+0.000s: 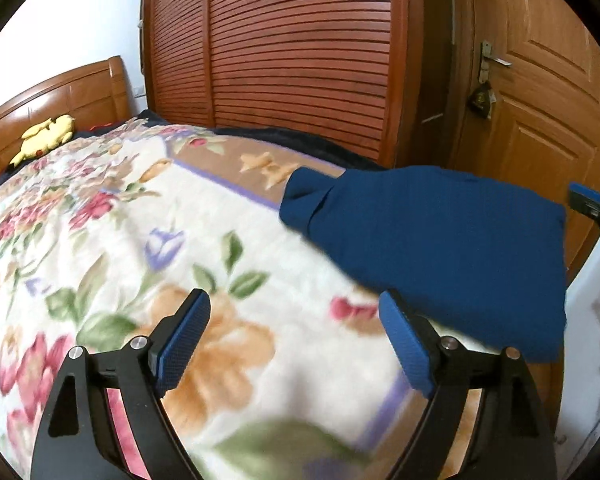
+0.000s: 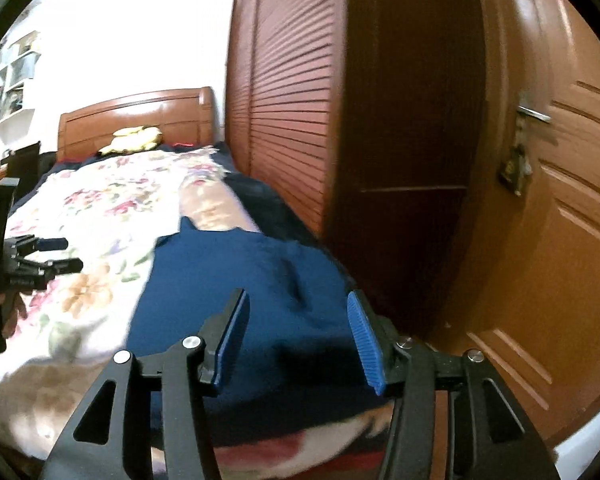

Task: Fold large clothes

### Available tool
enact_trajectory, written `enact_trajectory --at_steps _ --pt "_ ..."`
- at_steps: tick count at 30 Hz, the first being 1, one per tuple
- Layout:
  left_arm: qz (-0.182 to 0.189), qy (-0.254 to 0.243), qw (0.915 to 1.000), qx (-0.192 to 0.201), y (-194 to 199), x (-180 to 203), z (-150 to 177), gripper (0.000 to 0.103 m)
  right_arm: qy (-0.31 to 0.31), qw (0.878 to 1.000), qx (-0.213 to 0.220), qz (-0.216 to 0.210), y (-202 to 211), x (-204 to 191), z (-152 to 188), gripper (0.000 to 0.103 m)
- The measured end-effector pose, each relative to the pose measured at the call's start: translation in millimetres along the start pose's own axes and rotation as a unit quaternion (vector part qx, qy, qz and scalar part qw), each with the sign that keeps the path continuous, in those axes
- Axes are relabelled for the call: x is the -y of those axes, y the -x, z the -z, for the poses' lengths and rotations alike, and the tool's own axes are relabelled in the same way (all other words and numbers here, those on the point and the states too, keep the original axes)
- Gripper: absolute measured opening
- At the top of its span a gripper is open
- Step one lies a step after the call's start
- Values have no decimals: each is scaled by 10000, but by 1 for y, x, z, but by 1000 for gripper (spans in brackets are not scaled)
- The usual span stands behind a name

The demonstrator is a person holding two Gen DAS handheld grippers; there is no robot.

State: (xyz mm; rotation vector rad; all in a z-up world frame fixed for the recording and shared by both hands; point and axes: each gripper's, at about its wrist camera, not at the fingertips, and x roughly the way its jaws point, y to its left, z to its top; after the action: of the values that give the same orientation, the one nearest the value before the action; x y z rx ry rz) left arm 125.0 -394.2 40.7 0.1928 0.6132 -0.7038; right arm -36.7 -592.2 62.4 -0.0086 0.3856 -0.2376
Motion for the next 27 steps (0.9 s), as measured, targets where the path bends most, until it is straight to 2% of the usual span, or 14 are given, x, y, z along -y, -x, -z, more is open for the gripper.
enact_trajectory --at_steps 5,9,13,16,22,27 --pt "-143 39 9999 36 27 -20 28 87 269 9993 -235 -58 -23 -26 5 53" --pt "-313 -11 9995 51 44 -34 44 87 480 9974 -482 221 -48 -31 7 53" --pt "-372 24 9993 67 61 -49 59 87 299 9962 -697 425 -63 -16 7 53" --pt "-473 61 9988 116 77 -60 72 87 87 9934 -1119 246 -77 -4 10 53" --pt "-625 311 9975 130 108 -86 102 87 70 9912 -1220 511 -70 -5 -7 54" --pt "-802 422 9957 205 138 -106 122 87 71 9955 -723 605 -38 -29 -23 54"
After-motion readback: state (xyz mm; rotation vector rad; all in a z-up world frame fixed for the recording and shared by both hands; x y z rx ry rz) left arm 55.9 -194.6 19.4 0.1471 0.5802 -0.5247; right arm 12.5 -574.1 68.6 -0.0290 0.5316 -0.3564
